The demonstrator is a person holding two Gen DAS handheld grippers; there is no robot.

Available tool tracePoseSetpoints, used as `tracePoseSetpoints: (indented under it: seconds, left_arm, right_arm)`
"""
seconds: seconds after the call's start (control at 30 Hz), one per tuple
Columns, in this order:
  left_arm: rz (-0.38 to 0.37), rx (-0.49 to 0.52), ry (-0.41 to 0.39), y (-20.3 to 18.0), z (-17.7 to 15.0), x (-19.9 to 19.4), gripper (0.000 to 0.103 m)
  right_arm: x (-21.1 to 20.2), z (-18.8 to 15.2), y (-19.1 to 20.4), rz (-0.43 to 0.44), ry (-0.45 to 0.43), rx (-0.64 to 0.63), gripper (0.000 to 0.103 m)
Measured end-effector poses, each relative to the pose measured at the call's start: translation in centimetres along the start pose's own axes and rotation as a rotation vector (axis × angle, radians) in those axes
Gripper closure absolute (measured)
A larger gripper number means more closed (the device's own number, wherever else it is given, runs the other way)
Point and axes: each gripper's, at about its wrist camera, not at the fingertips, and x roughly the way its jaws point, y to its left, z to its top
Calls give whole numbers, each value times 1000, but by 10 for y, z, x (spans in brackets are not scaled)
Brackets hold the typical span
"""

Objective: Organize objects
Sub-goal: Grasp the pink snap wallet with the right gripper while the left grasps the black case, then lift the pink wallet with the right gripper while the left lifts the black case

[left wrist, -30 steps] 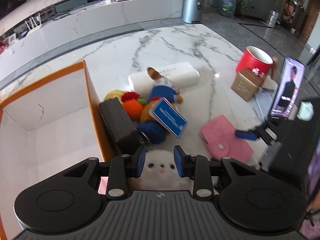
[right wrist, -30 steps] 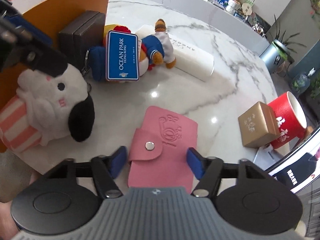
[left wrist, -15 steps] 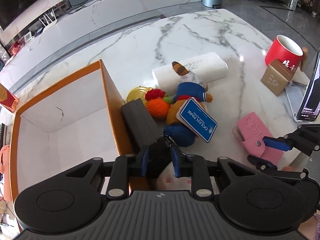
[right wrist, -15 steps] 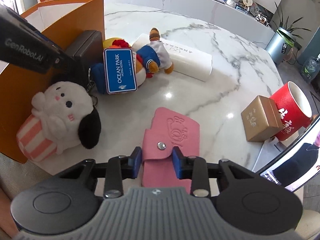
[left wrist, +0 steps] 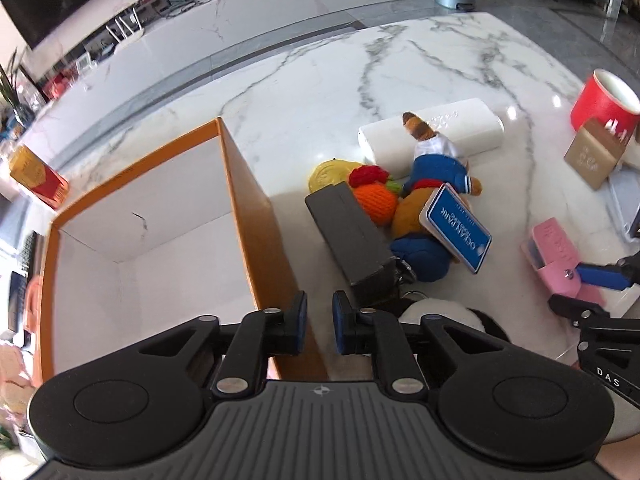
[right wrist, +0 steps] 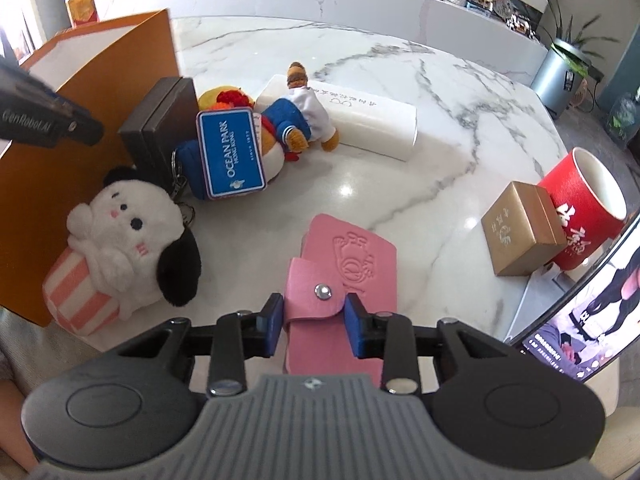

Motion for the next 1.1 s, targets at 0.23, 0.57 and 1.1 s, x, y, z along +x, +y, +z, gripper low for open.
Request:
tracePoseSetpoints:
  seconds: [0.23,0.57,1.1]
  left_arm:
    - [-158,-85,-53,2,12,-6,53]
    - [-90,-206,39,3,39,29,52]
    - [26,-129,44,-17,48,44,59]
  right_arm:
    - [-8,8,-25,160,-10,170,69]
    - [-7,13,-39,289,-5,266,69]
    - [-1,13,-50,394,8,361,69]
